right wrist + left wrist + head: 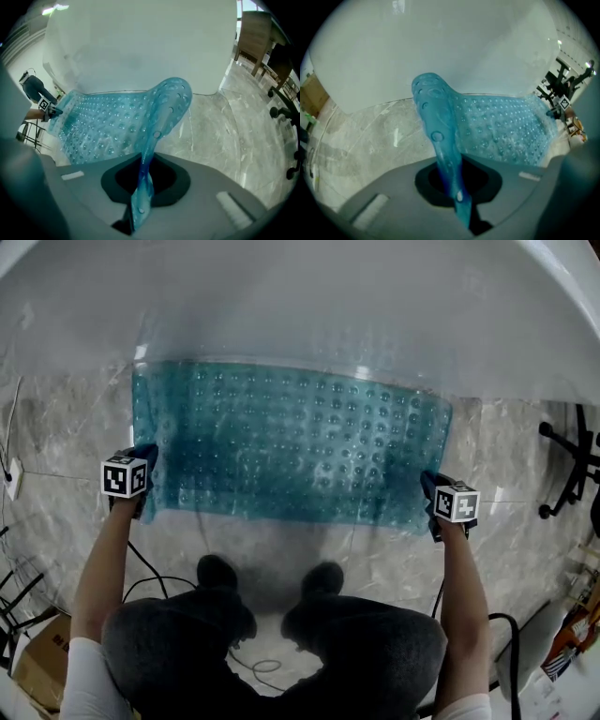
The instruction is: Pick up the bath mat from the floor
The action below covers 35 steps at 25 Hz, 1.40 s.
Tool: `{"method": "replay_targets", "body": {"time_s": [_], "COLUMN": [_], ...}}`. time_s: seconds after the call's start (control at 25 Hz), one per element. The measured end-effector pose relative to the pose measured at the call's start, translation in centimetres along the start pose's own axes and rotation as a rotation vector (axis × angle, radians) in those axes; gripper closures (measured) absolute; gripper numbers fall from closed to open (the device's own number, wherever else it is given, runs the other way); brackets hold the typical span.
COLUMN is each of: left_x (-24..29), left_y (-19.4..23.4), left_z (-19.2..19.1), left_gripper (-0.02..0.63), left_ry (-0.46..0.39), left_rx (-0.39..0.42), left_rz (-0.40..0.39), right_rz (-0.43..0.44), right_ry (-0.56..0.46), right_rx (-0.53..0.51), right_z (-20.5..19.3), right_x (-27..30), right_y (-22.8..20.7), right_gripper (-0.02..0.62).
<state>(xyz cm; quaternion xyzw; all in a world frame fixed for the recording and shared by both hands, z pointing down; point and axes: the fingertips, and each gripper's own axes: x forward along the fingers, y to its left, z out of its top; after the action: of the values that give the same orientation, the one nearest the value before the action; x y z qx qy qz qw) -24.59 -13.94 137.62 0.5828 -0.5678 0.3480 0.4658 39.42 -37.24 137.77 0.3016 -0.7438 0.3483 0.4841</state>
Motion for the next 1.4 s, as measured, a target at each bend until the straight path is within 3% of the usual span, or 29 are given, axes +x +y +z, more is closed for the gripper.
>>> {"method": "replay_targets", "body": {"time_s": [0.28, 0.52, 0.8, 1.0, 1.4], "left_x": [-6.4, -15.8, -29.8, -41.5, -64.9], "left_y": [-2.9, -8.6, -14.0, -16.0, -21.6], "left_z": [1.9, 3.2, 4.6, 5.9, 8.5], "left_gripper": [0.594, 0.594, 0.592, 0.592, 0.591], "left_ry": [0.012, 0.016, 0.046, 0.014, -0.011], "left_rx": [0.003, 0.071, 0.075, 0.05, 0.069], "left_rz": [-0.013, -0.067, -0.102, -0.097, -0.126], "right_rz": [0.059, 0.117, 0.212, 0.242, 0.358], "right_ry": [-0.002, -0.004, 0.029, 0.011, -0.06], "right_rx": [0.016, -0.016, -0.002, 0.03, 0.197], "right_z": [2.8, 4.8, 5.2, 5.9, 7.3], "right_x": [-7.4, -15.9, -28.6, -38.9, -60.3], "right_y": [3.3, 10.5, 16.4, 20.5, 33.0], "right_gripper": [0.574, 0.575, 0.575, 0.575, 0.574]}}
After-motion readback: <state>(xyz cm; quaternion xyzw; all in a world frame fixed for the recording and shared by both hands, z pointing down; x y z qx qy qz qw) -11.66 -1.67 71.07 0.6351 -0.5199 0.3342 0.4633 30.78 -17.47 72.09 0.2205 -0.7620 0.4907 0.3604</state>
